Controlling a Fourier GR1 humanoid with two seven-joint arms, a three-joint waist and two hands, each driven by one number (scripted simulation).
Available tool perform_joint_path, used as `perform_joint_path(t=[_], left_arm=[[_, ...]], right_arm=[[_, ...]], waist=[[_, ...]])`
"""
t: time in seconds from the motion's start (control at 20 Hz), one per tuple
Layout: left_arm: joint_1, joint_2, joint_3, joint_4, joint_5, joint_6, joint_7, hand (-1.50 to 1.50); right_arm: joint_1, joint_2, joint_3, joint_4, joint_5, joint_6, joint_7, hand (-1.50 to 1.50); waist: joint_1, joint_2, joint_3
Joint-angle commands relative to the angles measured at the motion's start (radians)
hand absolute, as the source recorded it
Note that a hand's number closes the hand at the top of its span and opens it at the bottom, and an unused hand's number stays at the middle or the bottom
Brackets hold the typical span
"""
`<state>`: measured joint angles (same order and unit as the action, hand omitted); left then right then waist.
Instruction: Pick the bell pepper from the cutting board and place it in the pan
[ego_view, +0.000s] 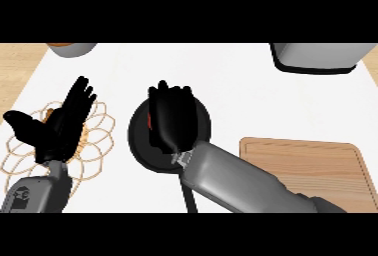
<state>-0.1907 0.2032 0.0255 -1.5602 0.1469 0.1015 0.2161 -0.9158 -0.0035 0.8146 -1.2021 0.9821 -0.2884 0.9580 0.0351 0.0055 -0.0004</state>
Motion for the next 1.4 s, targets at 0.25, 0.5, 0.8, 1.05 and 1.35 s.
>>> perform_joint_path(t=[0.25, 0.5, 0.8, 1.05, 1.35], left_arm=[[-0.018, 0.003, 0.023, 0.043, 0.020, -0.042, -0.030, 0.00], [-0.062, -0.019, -0.005, 0.023, -0.025, 0.013, 0.023, 0.00], [-0.002, -0.007, 0.012, 0.021, 0.014, -0.049, -0.011, 0.00], [0.009, -0.037, -0.014, 0.002, -0.032, -0.009, -0.028, 0.00], [0.018, 0.002, 0.048, -0.034, 0.005, -0.008, 0.024, 0.00]], right_arm=[[-0.035, 0.003, 0.013, 0.382, -0.212, -0.291, -0.257, 1.50], [-0.008, 0.003, 0.018, 0.401, -0.343, -0.281, -0.122, 1.50], [0.019, 0.003, -0.001, 0.537, -0.524, -0.330, -0.336, -1.50], [0.055, 0.003, -0.046, 0.490, -0.595, -0.470, -0.497, -1.50], [0.206, 0.003, -0.186, 0.344, -0.728, -0.570, -0.719, -1.50]], waist=[[0.012, 0.007, 0.000], [0.018, 0.009, 0.001], [0.025, 0.010, 0.001], [0.006, 0.006, 0.001], [-0.026, -0.002, 0.002]])
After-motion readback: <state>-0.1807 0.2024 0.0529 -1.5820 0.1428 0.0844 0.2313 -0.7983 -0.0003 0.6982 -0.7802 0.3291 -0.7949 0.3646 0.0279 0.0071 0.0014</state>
